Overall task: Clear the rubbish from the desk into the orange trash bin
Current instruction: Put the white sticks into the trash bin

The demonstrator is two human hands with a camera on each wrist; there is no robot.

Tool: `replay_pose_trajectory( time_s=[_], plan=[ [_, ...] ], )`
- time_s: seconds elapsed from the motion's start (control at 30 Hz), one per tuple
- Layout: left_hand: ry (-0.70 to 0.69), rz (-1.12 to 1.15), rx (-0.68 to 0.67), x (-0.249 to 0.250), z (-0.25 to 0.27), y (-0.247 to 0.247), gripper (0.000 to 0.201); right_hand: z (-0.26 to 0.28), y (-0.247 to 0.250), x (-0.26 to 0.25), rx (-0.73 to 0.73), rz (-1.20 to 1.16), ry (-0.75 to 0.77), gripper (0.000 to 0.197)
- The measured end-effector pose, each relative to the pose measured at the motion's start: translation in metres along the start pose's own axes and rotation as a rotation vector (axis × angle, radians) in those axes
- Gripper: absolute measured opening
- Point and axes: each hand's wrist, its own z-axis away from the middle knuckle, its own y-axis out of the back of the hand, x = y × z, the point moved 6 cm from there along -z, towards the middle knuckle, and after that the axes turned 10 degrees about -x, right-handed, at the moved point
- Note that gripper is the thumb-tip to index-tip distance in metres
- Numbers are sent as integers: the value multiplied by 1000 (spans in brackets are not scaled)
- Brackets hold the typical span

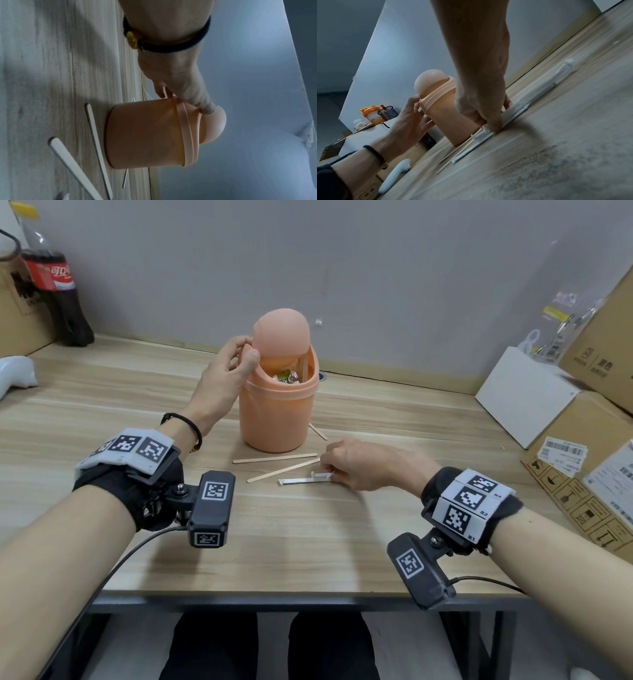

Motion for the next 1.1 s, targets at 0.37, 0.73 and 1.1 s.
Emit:
replay_pose_trajectory(
  time_s=[0.37,0.73,1.1],
  plan=[
    [0,-8,-2,0,1,0,47,1,5,-2,31,-46,-19,10],
    [6,5,-12,0,1,1,60,13,57,3,217,-352,-19,5],
    [10,12,-14,1,2,1,51,6,43,6,9,-183,-74,13]
  ],
)
